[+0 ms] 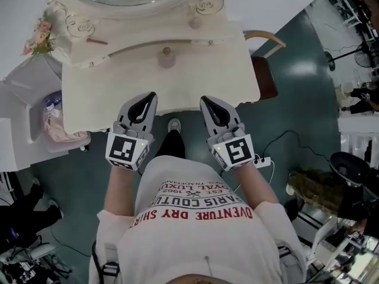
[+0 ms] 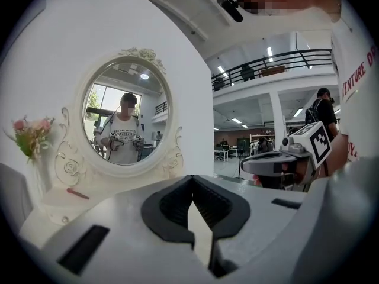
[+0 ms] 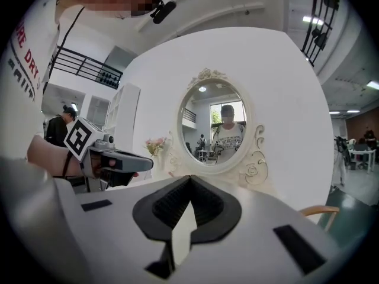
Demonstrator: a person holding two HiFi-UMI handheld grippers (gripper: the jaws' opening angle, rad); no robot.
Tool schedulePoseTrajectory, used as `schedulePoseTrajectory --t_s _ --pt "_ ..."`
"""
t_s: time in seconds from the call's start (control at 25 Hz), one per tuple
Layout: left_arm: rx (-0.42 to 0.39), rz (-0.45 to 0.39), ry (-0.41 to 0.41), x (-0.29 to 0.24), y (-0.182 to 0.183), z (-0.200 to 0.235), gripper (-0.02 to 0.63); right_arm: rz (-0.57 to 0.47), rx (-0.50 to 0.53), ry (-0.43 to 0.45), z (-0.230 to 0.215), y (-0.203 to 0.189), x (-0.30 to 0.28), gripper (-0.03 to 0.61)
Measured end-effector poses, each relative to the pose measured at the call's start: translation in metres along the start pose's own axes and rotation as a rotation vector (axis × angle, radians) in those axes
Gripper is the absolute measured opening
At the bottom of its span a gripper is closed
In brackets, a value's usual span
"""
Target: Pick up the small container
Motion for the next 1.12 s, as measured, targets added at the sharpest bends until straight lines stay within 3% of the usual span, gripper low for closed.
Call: schedulePoseTrajectory --t_s 0.32,0.64,0.88,1.12 --pt "0.034 0.038 0.029 -0.077 -0.037 0.070 0.006 0.017 -0.017 0.019 -0.057 -0.026 -0.097 -0.002" --pt "0.072 0.067 0.074 -0.111 -0.082 0.108 0.012 0.047 -0.046 0.017 -0.093 -0.062 -0.151 -0.002" --pt "0.068 0.133 -0.007 -0.141 -0.114 0.102 0.190 0.065 -0.073 0.022 -0.107 -0.078 -0.167 -0.002" --pt "0.065 0.171 0.043 -0.165 -0.153 0.108 0.273 0.085 -0.097 0.029 -0.125 -0.094 -0.175 -0.002"
Point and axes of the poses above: the fingertips, and each gripper's own axes: x backward along the fingers, z to its left, y out of its top, the point moved 5 cm from there along x, backward along the fingers, and after that the axes turned 15 degrees about -z, right-handed, at the moved point
